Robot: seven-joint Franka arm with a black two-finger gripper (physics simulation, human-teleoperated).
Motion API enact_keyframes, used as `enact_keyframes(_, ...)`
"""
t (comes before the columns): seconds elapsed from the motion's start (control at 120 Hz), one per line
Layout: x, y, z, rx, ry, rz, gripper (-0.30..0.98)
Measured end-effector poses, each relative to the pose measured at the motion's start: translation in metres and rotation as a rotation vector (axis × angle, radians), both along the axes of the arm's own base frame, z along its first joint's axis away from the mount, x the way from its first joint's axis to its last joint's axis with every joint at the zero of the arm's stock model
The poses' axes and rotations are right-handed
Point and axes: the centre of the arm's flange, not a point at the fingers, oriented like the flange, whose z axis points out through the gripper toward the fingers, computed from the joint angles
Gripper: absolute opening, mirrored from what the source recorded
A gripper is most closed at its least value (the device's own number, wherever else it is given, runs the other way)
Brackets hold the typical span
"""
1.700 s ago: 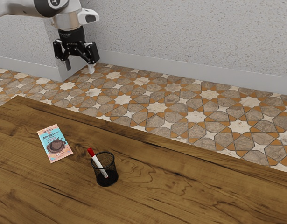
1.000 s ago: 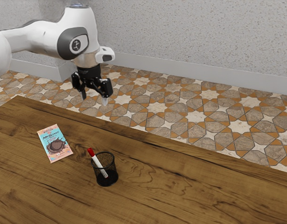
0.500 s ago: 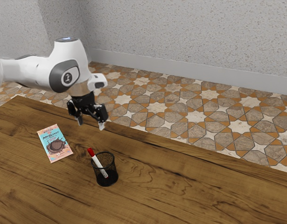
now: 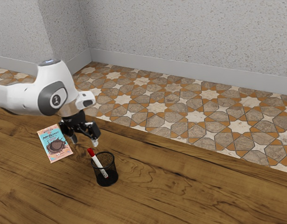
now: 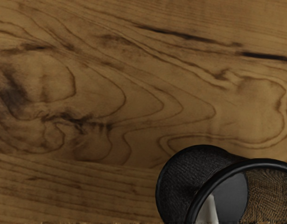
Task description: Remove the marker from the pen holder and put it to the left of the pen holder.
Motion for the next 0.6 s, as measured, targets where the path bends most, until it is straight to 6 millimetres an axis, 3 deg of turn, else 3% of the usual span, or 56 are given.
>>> enact_keyframes(0.158,-0.004,-0.010,-0.009,-0.022,0.008,-0.031,0.69)
enact_keyframes(0.292,-0.002,-0.017,-0.028,-0.037,0.036,-0.050,0.69)
enact_keyframes(0.492,-0.004,-0.027,-0.026,-0.046,0.029,-0.088,0.68)
enact_keyframes(0.6,-0.007,-0.032,-0.027,-0.049,0.032,-0.107,0.61)
